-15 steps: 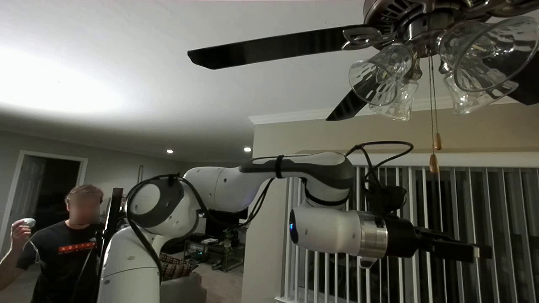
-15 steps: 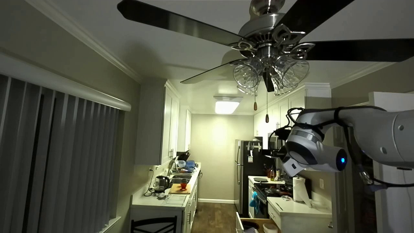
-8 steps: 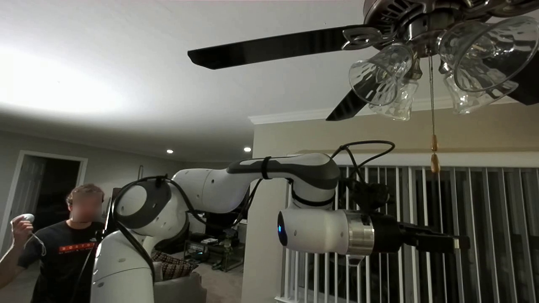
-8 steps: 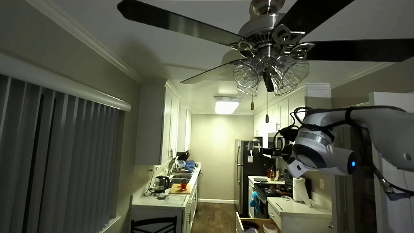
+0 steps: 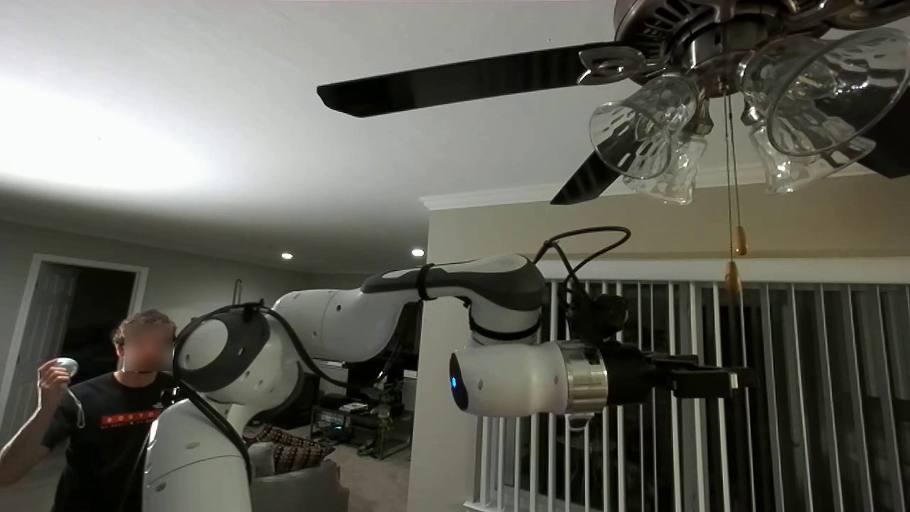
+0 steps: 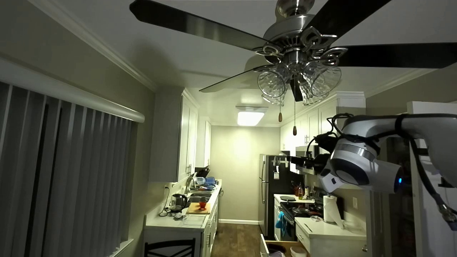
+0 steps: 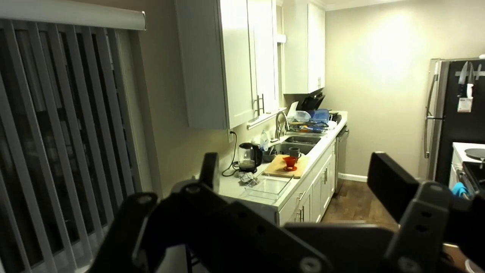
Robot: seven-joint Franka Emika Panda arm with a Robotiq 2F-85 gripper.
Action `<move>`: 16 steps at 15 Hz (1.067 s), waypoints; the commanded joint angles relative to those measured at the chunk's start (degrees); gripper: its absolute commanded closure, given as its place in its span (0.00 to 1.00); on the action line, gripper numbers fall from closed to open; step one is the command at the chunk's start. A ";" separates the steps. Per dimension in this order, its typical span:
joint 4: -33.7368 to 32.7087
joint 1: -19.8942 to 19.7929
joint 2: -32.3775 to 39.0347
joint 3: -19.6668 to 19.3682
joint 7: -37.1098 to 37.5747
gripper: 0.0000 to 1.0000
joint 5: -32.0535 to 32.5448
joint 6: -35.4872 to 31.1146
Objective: Pull the long rope dangling from the lights downwards
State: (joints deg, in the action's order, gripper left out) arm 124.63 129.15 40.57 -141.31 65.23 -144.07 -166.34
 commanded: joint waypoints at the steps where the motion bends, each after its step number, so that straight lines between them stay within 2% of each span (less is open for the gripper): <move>1: 1.64 -1.85 5.56 0.20 2.77 0.00 -4.50 1.72; 6: 0.61 -2.01 9.06 1.18 2.65 0.00 -6.16 1.77; 12: -1.41 -10.69 17.27 4.87 13.80 0.00 -4.81 1.09; 16: -2.68 -14.59 20.34 7.74 16.64 0.00 -4.82 -1.49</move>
State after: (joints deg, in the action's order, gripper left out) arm 122.08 117.82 57.74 -135.73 78.68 -148.81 -166.33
